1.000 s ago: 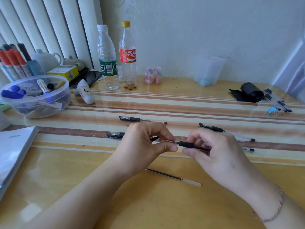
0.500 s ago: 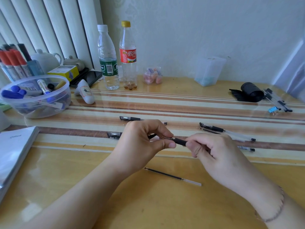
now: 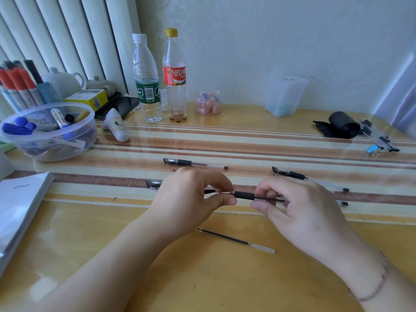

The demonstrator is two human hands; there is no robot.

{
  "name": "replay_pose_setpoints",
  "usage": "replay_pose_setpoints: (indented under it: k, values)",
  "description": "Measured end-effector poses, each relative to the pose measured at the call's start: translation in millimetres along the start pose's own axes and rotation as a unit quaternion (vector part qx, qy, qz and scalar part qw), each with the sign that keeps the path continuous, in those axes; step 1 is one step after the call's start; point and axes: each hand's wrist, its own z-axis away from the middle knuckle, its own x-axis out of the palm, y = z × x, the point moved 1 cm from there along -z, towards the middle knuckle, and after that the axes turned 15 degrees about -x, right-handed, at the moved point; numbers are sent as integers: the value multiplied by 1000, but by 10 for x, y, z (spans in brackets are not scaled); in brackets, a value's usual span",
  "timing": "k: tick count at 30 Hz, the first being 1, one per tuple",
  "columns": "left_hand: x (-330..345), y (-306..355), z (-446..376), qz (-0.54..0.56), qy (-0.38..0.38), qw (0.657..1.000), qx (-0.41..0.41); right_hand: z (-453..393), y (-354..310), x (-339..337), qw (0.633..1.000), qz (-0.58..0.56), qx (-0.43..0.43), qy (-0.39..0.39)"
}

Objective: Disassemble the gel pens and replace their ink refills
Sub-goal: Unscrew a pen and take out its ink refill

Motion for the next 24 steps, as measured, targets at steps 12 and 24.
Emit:
replay_pose_setpoints:
  k: [12, 24]
  values:
    - [43, 15, 13, -108, 54, 986, 115, 28, 2, 38, 1000, 30, -11, 0]
    - [-59, -99, -49, 18, -57, 997, -39, -10, 173, -41, 995, -37, 58, 74]
